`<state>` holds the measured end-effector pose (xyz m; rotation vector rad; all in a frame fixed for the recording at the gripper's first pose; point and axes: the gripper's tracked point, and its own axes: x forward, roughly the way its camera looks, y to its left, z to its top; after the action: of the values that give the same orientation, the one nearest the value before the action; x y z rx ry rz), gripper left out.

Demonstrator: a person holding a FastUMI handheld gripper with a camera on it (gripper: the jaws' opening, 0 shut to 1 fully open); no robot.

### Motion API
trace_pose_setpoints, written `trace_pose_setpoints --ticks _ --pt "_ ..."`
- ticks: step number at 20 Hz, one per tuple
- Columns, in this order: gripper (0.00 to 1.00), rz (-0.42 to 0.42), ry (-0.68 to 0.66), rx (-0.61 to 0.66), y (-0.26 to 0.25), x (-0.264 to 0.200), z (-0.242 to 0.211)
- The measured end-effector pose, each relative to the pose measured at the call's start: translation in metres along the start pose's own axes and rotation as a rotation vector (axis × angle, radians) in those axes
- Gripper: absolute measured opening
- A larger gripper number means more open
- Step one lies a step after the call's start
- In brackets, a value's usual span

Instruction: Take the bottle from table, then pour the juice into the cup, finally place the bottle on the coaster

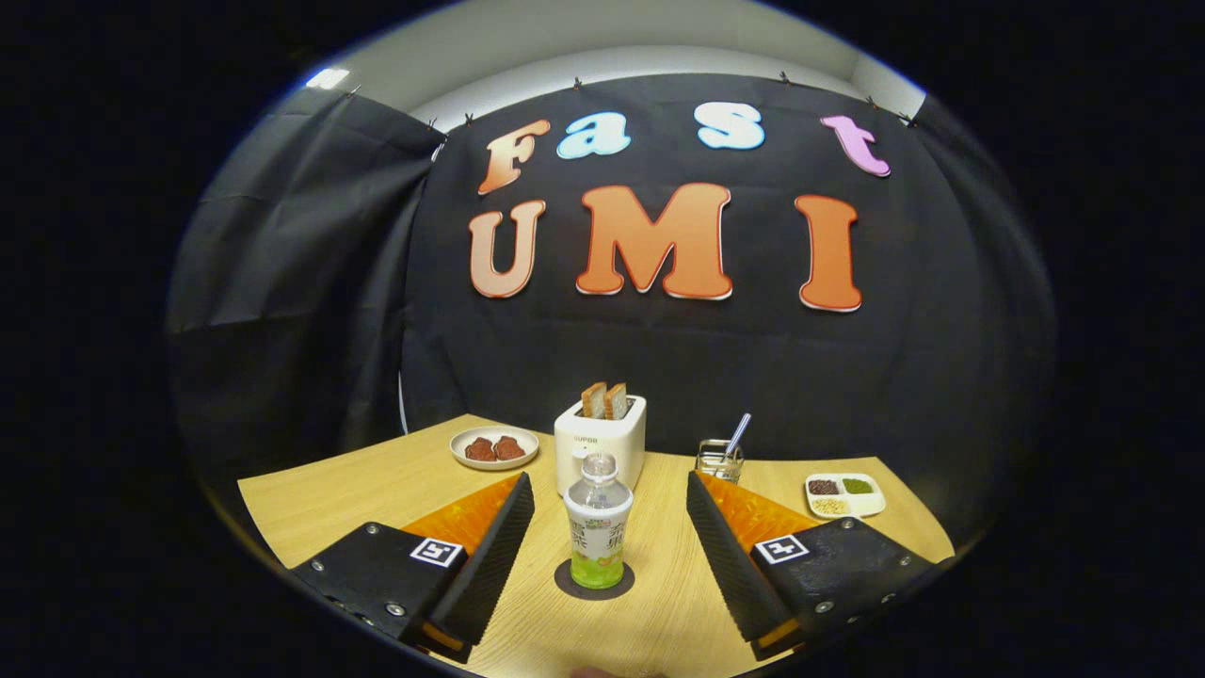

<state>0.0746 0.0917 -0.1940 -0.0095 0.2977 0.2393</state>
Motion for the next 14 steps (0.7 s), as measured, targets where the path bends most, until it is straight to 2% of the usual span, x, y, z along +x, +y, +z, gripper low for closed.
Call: trace_pose_setpoints --ticks 4,7,11,14 --pt "0.97 -0.047 -0.090 -0.034 -0.012 -0.048 0.056" --pt "0.97 -0.101 -0.118 -0.030 -0.027 -0.084 0.082" --pt "0.97 -0.111 -0.196 0.016 -0.036 -0.125 0.114" --pt "0.97 -0.173 -0.221 -0.013 -0.052 -0.146 0.127"
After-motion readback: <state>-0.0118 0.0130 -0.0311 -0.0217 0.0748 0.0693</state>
